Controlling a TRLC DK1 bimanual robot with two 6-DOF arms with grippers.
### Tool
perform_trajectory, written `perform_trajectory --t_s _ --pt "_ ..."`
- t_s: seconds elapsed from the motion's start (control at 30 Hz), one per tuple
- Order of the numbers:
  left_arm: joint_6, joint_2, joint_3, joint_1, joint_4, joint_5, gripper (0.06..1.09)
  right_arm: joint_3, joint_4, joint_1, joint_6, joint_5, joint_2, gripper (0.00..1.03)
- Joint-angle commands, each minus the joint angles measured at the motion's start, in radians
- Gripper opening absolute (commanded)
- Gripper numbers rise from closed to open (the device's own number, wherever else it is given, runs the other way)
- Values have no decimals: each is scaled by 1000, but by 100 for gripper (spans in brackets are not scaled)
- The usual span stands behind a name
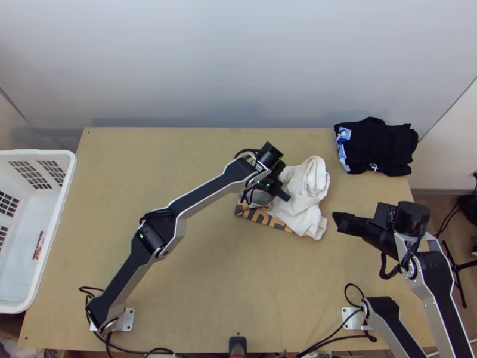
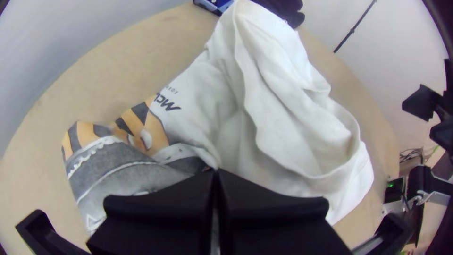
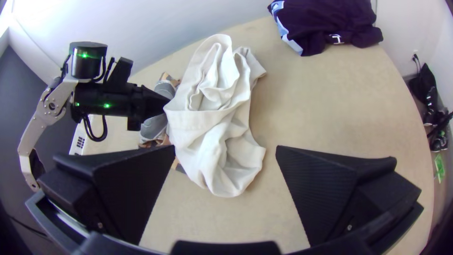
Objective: Fold the t-shirt
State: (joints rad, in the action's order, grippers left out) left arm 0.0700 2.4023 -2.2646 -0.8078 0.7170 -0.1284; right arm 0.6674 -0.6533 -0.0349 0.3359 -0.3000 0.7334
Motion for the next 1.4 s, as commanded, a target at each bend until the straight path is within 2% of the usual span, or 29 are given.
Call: perform_trajectory --t_s 0.0,0.17,0.27,0.3,0.33,0.37,0.43,0.57,0.7,0.97,1.03,1.1,1.13,1.17,1.23,1.27,1.37 --pt "-99 -20 -1 22 125 88 12 -3 12 4 -29 1 -8 99" --pt "-144 -2 8 99 268 98 12 -3 40 0 -31 -1 14 99" --pt "-150 0 11 125 300 98 14 3 63 -14 -32 -4 37 99" --pt "-147 1 11 130 302 98 22 4 70 -16 -32 -4 41 99" --pt "-145 0 7 133 302 98 36 9 77 -17 -32 -10 47 99" --pt "-141 -5 5 134 305 98 56 14 81 -20 -32 -13 54 99" --pt "-121 -12 -21 133 303 96 106 26 87 -20 -32 -16 72 99" --pt "-95 -60 -35 113 279 87 105 37 100 -23 -32 -19 103 99" --pt "25 -94 -38 107 246 88 105 38 112 -30 -24 -22 121 99" --pt "33 -55 -36 116 213 98 103 35 119 -40 -12 -22 120 99" --pt "22 -37 -35 111 214 102 97 35 116 -36 -14 -21 110 99" --pt "14 -29 -35 99 200 133 96 35 113 -33 -15 -21 106 99" --pt "5 -29 -35 90 191 138 87 35 112 -26 -17 -21 104 99" --pt "5 -28 -35 82 162 144 74 35 110 -22 -21 -21 104 99" --pt "-12 -29 -36 61 108 145 33 31 109 -14 -26 -21 104 99" --pt "-13 -31 -36 53 70 145 17 29 106 -11 -29 -21 104 99" --pt "4 -43 -36 33 -22 147 15 23 93 -8 -35 -21 103 99"
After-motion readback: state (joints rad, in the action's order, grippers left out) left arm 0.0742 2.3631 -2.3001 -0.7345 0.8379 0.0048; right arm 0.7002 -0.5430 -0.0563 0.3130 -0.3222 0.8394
